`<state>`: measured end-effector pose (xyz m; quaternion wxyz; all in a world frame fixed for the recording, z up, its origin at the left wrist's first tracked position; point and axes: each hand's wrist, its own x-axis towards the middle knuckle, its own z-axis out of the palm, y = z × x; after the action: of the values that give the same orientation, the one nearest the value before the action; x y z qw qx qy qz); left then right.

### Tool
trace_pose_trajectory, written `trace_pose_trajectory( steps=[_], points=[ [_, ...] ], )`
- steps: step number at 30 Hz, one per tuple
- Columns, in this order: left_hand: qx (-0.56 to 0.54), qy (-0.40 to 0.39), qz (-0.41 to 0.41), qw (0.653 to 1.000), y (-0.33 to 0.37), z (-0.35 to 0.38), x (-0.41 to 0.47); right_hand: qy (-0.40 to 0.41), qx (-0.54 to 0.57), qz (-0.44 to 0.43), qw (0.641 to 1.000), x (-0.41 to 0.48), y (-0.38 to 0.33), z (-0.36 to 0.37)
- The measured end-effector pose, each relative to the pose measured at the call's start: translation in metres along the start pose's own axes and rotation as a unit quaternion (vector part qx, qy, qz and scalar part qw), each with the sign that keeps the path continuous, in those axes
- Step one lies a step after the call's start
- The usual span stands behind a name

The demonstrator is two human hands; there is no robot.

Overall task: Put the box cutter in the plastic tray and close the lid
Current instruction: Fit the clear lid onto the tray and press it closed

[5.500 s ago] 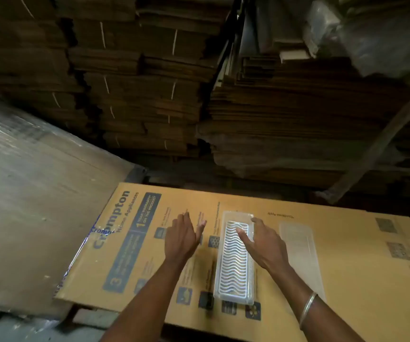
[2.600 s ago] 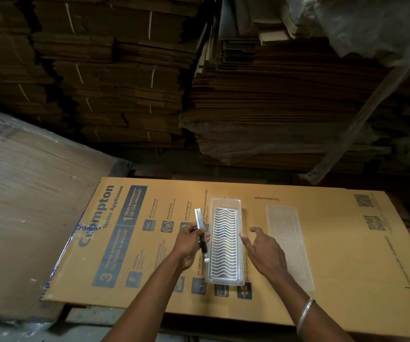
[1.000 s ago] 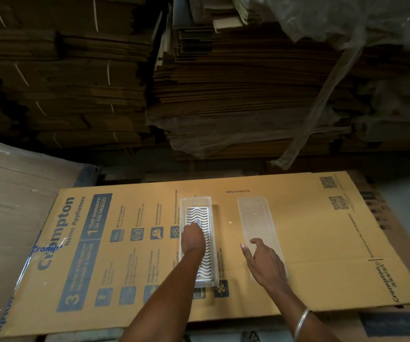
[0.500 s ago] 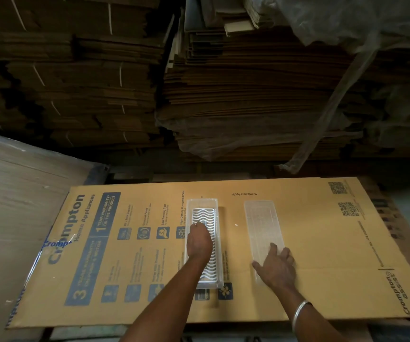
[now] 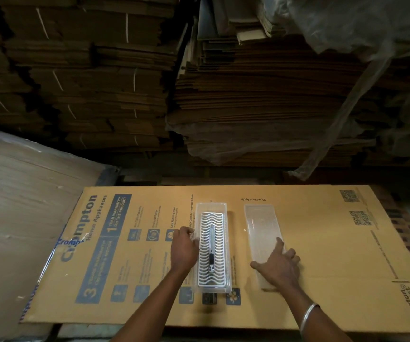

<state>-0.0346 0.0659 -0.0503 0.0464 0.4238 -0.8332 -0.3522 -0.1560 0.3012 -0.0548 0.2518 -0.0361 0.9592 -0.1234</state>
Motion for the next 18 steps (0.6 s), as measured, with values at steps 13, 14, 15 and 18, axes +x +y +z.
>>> trace_pose_trajectory(
  steps=[13, 14, 15, 18],
  points=[
    [-0.044, -0.062, -0.031, 0.997, -0.015, -0.011, -0.007, -0.019, -0.037, -0.109, 0.993, -0.056, -0.080, 0.013],
    [-0.045, -0.076, -0.035, 0.996, -0.016, -0.013, -0.008, -0.020, -0.040, -0.114, 0.992, -0.060, -0.084, 0.016],
    [-0.050, -0.089, -0.039, 0.994, -0.017, -0.014, -0.009, -0.020, -0.043, -0.119, 0.992, -0.062, -0.087, 0.020],
    [-0.080, -0.128, -0.050, 0.987, -0.022, -0.018, -0.015, -0.023, -0.061, -0.125, 0.990, -0.068, -0.097, 0.029]
  ],
)
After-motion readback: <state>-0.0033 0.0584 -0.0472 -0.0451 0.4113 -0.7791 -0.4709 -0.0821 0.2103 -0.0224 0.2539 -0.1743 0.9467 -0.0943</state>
